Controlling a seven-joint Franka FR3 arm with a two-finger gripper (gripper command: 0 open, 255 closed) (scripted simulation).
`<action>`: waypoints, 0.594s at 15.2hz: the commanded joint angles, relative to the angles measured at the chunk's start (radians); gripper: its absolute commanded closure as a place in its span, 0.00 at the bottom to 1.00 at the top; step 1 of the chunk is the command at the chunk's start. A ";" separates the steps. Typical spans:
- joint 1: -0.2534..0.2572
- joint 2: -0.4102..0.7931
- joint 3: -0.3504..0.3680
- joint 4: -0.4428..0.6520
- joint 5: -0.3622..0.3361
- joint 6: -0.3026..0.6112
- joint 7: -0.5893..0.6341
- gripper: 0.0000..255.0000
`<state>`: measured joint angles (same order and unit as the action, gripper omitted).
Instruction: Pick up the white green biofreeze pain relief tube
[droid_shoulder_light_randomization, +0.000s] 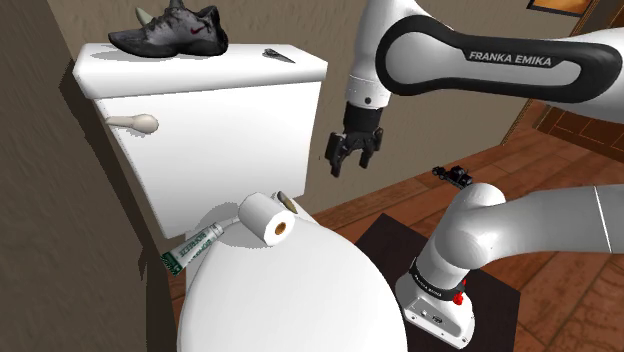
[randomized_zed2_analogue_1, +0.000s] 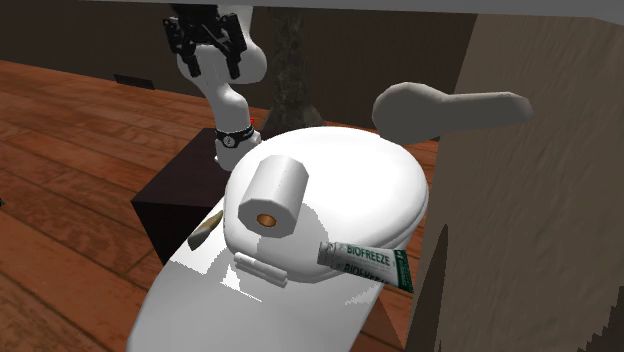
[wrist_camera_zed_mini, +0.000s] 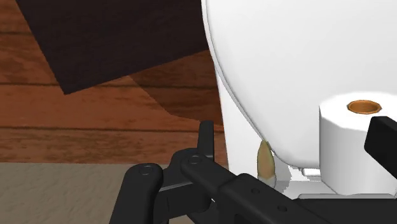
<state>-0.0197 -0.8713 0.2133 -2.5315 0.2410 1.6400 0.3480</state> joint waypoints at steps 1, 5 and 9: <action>-0.001 0.008 0.076 -0.018 0.052 0.048 0.115 0.00; -0.017 0.055 0.219 -0.016 0.132 0.137 0.321 0.00; -0.059 0.143 0.370 0.022 0.184 0.234 0.528 0.00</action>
<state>-0.0658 -0.7564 0.5406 -2.5242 0.4119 1.8461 0.8143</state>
